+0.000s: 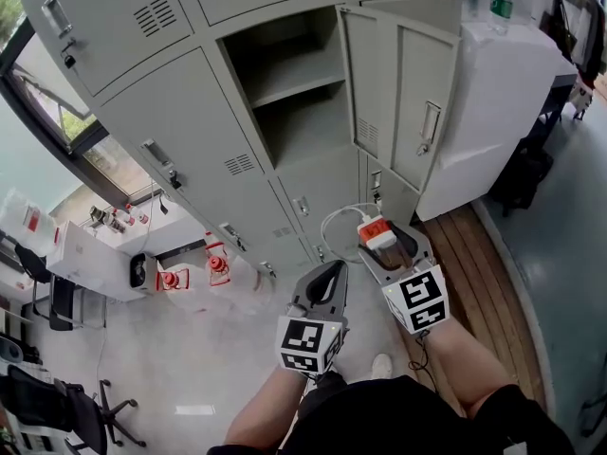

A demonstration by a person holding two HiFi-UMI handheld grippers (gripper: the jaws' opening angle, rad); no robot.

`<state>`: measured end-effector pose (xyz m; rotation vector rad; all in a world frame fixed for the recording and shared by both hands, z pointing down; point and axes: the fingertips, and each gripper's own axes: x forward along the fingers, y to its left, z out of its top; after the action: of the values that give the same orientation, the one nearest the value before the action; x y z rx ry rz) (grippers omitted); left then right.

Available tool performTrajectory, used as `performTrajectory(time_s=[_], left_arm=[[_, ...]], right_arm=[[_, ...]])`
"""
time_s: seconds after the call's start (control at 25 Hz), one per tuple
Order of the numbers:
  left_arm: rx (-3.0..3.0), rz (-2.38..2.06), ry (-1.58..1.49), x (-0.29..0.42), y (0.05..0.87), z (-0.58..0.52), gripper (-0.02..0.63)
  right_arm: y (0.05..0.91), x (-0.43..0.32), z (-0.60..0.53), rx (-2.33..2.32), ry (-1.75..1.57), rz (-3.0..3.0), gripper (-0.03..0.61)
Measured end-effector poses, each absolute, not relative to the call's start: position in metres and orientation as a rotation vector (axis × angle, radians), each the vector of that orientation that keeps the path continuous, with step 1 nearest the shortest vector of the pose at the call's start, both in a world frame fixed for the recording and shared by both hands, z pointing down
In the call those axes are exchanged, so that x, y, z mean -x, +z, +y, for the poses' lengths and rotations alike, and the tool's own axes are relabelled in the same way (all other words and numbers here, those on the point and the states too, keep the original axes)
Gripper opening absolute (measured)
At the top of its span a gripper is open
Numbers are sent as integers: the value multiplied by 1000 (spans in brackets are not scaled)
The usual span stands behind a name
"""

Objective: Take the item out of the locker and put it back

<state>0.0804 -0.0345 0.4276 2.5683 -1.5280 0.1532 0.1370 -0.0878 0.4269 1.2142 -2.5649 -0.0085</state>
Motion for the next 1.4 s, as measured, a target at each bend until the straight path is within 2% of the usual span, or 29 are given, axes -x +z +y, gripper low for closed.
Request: performTrajectory(time_s=[0.76,1.4], left_arm=[[-2668,-1418,136,41,419,-77,15],[-2711,-1378,122,79,417,-116,15]], right_arm=[[406,-31,-146,-1395,-18,-2509,336],[380,7,-211,-1470,-98,-2470,336]])
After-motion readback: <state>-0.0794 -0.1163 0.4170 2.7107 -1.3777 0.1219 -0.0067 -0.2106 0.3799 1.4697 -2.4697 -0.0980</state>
